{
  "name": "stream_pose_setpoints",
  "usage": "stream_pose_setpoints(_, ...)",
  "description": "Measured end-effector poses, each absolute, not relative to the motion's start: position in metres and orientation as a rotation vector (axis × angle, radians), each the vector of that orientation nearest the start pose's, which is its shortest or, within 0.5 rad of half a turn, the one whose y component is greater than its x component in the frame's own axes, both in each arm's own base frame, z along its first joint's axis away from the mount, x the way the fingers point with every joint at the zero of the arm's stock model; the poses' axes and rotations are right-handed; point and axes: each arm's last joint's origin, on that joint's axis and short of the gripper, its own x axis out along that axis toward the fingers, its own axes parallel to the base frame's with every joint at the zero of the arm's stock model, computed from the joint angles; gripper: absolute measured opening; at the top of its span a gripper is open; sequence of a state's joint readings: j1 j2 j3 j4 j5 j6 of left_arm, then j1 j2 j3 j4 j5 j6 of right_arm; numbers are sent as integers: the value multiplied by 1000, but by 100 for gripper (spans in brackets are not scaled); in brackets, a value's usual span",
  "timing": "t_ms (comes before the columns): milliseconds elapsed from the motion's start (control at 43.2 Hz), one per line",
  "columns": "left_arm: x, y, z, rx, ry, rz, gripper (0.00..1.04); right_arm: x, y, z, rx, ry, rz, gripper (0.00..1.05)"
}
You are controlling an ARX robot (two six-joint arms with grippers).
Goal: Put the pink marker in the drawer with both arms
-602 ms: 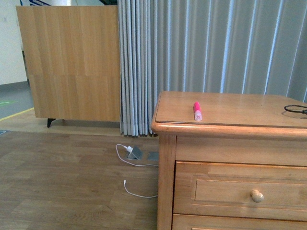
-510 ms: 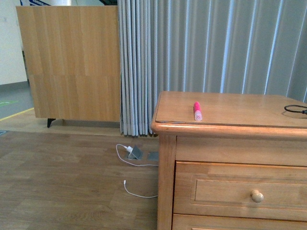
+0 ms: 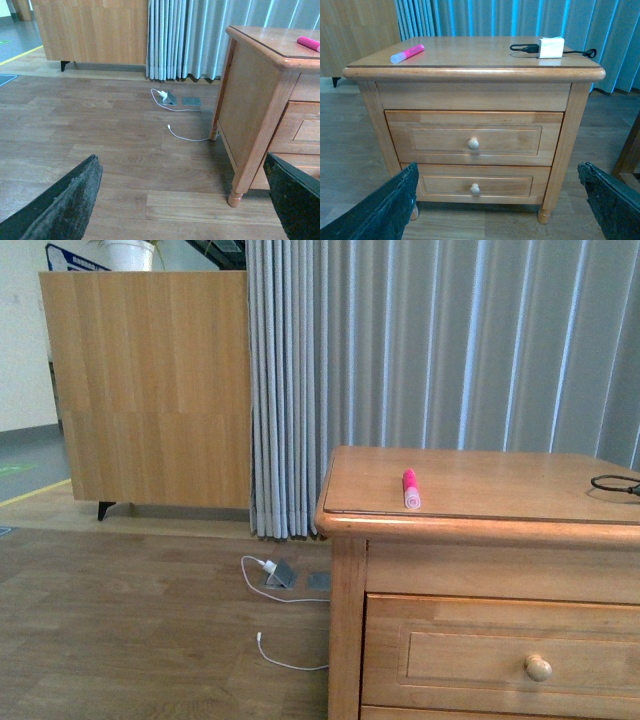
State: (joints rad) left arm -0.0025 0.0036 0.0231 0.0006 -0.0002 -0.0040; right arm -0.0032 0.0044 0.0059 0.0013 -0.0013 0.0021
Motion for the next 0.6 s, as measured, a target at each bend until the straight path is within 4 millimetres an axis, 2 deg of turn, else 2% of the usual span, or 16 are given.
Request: stream_pose_setpoints(602,96,0,171,-4,-20,-2,99,98,0,165,2,-3,-2,96)
